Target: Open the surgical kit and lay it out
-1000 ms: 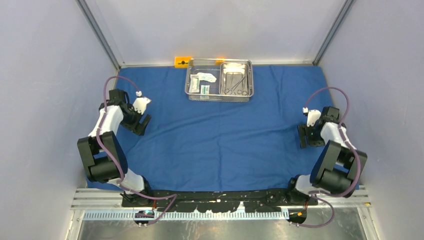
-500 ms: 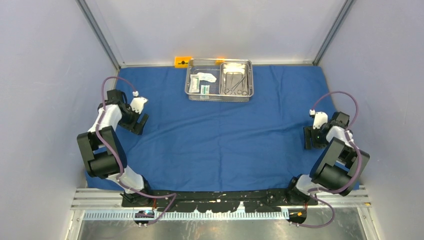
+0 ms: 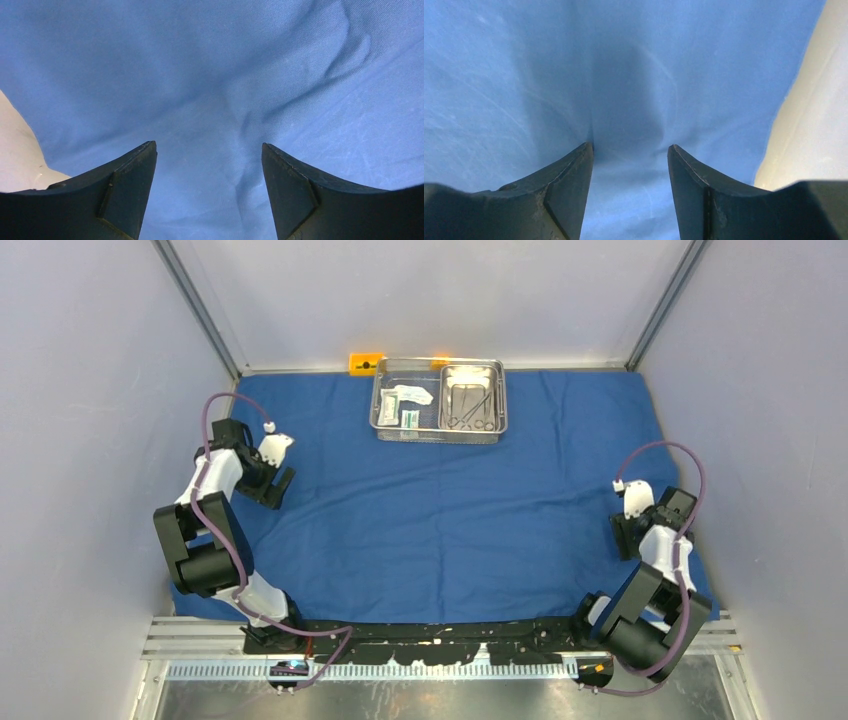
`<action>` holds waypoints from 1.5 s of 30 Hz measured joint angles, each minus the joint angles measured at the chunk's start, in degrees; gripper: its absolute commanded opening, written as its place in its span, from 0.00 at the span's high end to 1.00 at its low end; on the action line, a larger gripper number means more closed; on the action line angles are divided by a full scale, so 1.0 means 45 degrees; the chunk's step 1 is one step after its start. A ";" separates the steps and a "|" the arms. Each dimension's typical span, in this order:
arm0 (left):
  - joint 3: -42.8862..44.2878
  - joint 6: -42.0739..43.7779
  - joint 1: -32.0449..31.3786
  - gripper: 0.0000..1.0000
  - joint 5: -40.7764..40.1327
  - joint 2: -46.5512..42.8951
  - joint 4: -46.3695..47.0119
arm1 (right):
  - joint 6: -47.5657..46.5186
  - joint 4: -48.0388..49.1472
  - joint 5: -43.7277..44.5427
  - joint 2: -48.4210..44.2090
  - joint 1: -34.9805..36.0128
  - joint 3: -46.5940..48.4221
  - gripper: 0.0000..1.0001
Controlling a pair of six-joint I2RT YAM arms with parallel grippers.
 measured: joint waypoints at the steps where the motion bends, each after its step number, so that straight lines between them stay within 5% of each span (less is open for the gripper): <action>1: 0.0000 0.0049 0.0000 0.21 -0.0029 0.0000 0.0015 | -0.0117 0.0000 0.0165 -0.0194 0.0000 -0.0146 0.39; 11: -0.0029 0.0316 0.0000 0.22 -0.0223 0.0000 0.0204 | -0.1885 -0.0855 0.1617 -0.0899 -0.0068 -0.0510 0.42; 26: -0.0034 0.0806 0.0078 0.21 -0.0461 0.0029 0.0214 | -0.3696 -0.6489 0.2613 0.0719 -0.0277 0.1209 0.41; 35: 0.0413 0.0243 0.0364 0.21 0.0840 0.0461 -0.0359 | -0.0325 -0.6348 0.0063 0.2560 0.0539 0.6154 0.41; 45: 0.6683 -0.3842 -0.0675 0.22 0.1685 0.4940 0.0189 | 0.3920 -0.4299 -0.0831 0.5722 0.4328 0.8403 0.41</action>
